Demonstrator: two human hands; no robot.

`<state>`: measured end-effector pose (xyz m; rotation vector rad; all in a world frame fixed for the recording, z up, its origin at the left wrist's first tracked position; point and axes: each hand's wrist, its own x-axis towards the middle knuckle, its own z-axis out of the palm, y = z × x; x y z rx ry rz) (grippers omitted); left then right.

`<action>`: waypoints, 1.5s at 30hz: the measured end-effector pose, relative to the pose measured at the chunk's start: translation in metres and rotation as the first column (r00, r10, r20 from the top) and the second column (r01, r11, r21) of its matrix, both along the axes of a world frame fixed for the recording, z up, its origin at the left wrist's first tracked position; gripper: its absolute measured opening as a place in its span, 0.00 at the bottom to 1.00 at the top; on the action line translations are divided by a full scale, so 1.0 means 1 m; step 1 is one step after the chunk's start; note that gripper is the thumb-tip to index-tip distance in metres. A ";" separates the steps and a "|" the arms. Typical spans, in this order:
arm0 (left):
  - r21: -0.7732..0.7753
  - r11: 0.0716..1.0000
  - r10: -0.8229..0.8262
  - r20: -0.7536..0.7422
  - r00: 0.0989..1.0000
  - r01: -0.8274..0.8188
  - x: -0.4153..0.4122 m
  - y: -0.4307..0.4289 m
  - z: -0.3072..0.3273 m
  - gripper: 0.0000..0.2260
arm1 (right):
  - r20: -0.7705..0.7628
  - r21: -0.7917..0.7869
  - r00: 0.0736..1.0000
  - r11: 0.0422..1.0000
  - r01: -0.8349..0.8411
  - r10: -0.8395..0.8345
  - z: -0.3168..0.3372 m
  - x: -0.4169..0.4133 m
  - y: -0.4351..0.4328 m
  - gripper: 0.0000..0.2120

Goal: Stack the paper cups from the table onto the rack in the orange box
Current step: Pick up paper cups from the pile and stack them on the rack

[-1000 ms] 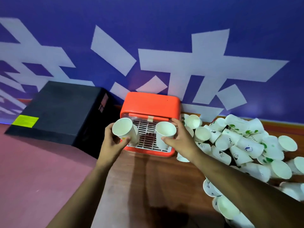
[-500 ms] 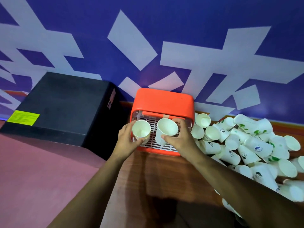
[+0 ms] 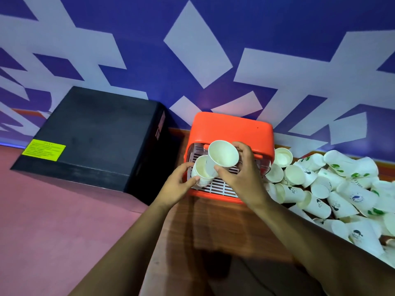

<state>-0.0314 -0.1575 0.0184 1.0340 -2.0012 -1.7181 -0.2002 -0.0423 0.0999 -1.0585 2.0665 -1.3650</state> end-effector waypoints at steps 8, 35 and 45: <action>0.022 1.000 -0.007 -0.018 1.000 0.007 -0.002 -0.001 -0.003 0.15 | -0.034 0.035 0.997 0.997 -0.065 0.066 -0.022 0.013 0.001 0.33; 0.203 0.976 0.108 -0.113 0.988 -0.083 0.005 0.011 0.011 0.16 | -0.119 0.207 0.984 0.972 -0.108 0.135 -0.061 0.027 0.002 0.21; 0.073 0.995 0.077 -0.047 0.996 -0.074 -0.004 0.009 0.004 0.17 | -0.072 0.265 0.994 0.962 -0.065 0.087 -0.067 0.022 -0.004 0.19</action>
